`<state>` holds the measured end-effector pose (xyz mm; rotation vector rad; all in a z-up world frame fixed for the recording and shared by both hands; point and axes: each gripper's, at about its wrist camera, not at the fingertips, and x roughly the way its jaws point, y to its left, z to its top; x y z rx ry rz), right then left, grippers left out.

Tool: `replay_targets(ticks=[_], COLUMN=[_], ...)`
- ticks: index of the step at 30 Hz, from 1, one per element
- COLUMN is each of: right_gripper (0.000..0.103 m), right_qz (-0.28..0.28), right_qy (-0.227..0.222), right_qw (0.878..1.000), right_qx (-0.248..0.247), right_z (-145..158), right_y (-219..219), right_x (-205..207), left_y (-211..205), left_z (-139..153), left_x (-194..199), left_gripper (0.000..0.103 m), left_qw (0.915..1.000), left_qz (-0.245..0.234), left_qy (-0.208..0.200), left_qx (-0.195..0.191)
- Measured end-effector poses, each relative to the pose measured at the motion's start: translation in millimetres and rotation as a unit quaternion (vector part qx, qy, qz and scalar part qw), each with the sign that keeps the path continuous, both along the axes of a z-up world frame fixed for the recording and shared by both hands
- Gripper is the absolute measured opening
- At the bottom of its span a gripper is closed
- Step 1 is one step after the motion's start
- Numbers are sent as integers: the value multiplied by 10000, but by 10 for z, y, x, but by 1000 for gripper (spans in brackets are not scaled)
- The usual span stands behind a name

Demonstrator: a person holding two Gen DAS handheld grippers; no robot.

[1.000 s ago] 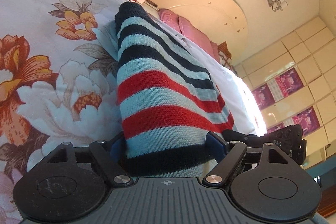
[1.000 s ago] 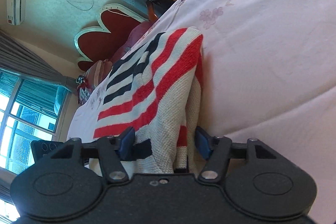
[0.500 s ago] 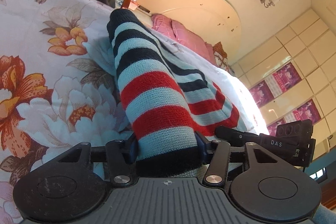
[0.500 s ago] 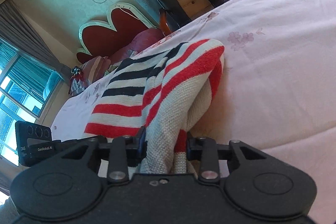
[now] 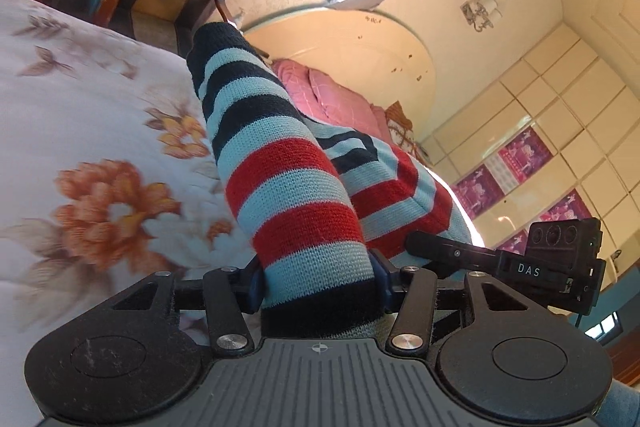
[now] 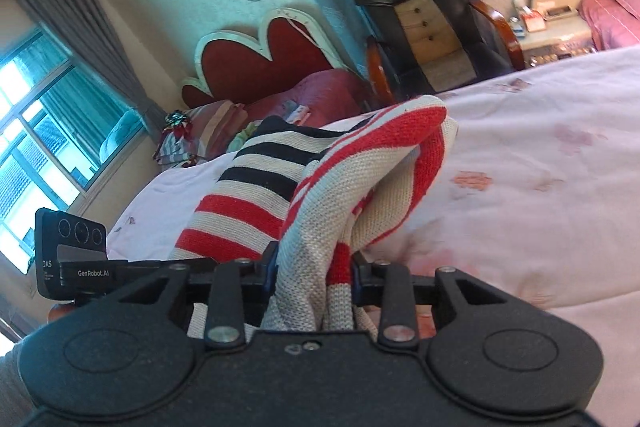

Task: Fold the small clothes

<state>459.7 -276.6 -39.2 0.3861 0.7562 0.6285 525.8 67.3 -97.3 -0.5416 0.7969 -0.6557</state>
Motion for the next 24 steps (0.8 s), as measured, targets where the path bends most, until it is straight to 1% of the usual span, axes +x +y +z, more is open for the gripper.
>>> replay_targets(ticks=[6, 12, 16, 20, 22, 24], right_gripper=[32, 32, 32, 32, 32, 32], right_qz=[237, 485, 560, 593, 624, 617], right_qy=[-85, 9, 64, 162, 215, 332], right_qw=[9997, 9987, 9981, 9976, 9972, 9970], right_qx=[74, 184, 231, 325, 345, 338], right_z=[-4, -93, -152, -237, -293, -385], right_y=[699, 1347, 1708, 1933, 2016, 2083], right_x=[-41, -79, -165, -218, -255, -263], left_y=[747, 1385, 1691, 1965, 2061, 2092], left_z=[8, -84, -208, -360, -474, -616], left_x=[-254, -492, -617, -713, -738, -741], left_gripper=[51, 51, 51, 51, 51, 51], left_qw=[9994, 9983, 9980, 9978, 9974, 9964], left_qz=[342, 584, 624, 657, 709, 796], left_qy=[-24, -2, -29, -2, 97, 302], left_qx=[71, 90, 19, -122, -131, 3])
